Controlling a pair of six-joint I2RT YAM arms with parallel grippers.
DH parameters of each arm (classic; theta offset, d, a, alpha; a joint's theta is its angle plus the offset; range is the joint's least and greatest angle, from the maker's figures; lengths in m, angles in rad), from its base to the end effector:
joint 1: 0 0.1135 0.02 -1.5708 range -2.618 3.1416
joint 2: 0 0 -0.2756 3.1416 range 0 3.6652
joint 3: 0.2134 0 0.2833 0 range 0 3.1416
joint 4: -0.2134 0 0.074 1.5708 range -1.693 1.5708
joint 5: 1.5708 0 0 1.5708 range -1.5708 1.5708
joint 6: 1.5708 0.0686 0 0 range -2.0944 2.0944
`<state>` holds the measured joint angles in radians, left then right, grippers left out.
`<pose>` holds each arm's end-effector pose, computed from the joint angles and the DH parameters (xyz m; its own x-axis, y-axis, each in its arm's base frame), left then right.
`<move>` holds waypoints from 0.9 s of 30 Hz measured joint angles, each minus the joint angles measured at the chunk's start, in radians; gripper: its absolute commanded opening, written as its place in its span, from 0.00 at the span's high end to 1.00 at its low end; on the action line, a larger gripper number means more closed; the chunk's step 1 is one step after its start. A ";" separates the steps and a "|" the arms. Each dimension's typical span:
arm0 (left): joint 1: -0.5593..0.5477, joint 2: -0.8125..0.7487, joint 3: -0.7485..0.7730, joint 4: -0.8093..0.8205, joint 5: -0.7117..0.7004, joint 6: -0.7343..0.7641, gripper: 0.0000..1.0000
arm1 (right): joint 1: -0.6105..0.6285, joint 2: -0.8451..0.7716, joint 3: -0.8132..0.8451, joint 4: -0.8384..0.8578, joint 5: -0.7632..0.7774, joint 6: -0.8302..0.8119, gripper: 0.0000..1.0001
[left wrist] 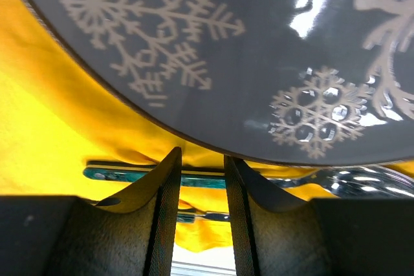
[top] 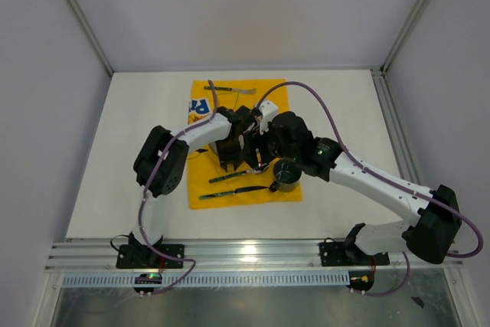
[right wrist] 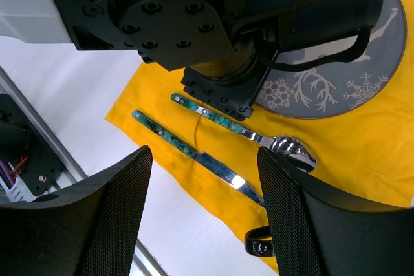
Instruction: Set the dinner table for one person
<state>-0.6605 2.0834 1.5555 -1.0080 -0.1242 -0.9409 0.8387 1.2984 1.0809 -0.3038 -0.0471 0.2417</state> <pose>0.3444 -0.2568 0.1241 -0.9541 -0.2742 -0.1206 -0.2811 0.9586 0.0447 0.2334 0.2645 0.3068 -0.5076 -0.2071 -0.8364 -0.6682 0.7075 0.2303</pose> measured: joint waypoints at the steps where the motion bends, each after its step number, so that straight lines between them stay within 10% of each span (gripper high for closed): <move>1: -0.006 0.002 0.007 0.001 0.002 -0.001 0.66 | 0.000 0.000 0.000 0.000 0.000 0.001 0.30; 27: -0.077 0.048 0.080 0.010 0.012 -0.026 0.66 | 0.000 0.009 0.000 0.010 -0.019 0.002 0.30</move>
<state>-0.7376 2.1311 1.6360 -0.9985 -0.1120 -0.9665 0.8387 1.3075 1.0809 -0.2943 -0.0666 0.2436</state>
